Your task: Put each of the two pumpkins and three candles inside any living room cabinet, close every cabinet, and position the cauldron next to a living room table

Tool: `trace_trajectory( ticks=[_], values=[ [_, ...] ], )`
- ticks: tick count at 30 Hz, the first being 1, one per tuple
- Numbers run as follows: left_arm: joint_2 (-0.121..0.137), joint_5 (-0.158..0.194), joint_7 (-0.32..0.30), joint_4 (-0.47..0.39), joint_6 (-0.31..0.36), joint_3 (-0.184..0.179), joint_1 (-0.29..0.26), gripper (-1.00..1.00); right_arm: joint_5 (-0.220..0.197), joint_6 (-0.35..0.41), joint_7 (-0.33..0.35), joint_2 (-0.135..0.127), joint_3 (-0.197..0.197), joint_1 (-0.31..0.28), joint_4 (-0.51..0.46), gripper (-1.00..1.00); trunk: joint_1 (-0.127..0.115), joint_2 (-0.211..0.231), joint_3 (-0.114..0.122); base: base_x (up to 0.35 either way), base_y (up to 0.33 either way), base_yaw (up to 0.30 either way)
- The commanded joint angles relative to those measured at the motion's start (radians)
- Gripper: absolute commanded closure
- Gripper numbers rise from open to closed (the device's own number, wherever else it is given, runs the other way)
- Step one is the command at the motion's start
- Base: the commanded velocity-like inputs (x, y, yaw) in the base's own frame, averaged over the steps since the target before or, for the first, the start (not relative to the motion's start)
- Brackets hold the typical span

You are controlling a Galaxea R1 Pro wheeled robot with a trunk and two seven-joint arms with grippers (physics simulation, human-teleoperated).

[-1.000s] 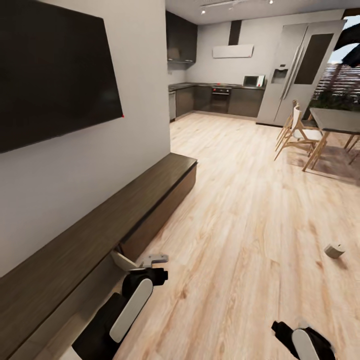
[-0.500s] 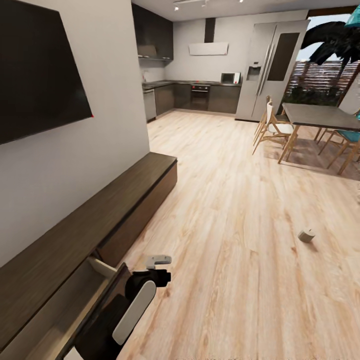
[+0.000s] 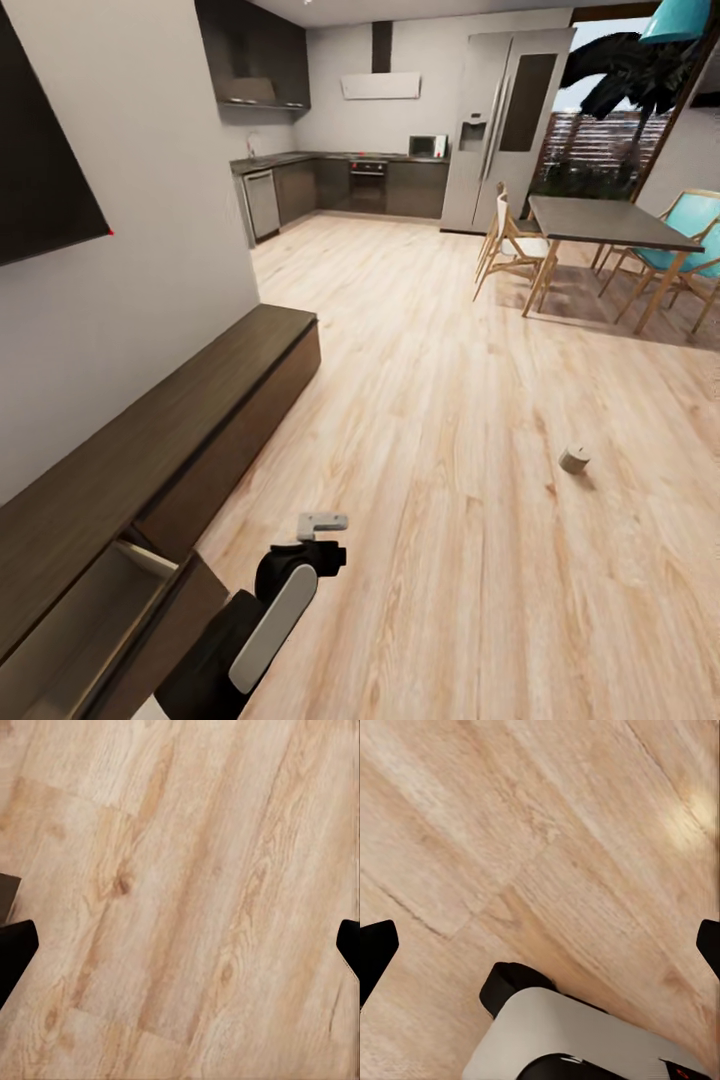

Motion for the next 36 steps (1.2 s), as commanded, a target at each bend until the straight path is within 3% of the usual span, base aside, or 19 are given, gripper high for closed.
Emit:
trace_trajectory(
  ticks=[1,16,22,36],
  values=[
    [0.000,0.009,0.011,-0.001,0.001,-0.005,-0.001,-1.00,-0.005,0.004,-0.005,0.000,-0.001,0.000,0.000,-1.00,0.000,0.000,-0.002,0.209,-0.249,-0.151],
    [0.000,0.010,0.011,0.000,0.000,-0.013,-0.001,-1.00,0.003,-0.002,-0.004,-0.002,-0.005,0.000,0.055,-1.00,0.000,0.000,-0.023,0.213,-0.262,-0.151],
    [0.000,0.008,0.010,0.004,0.000,-0.013,-0.001,-1.00,0.005,-0.049,-0.004,-0.002,-0.004,0.000,0.067,-1.00,0.000,0.000,-0.030,0.261,-0.228,-0.176],
    [0.000,0.005,0.010,0.007,0.000,-0.015,-0.001,-1.00,0.007,-0.059,-0.002,0.000,0.001,0.000,0.074,-1.00,0.000,0.000,-0.025,0.244,-0.096,-0.266]
  ],
)
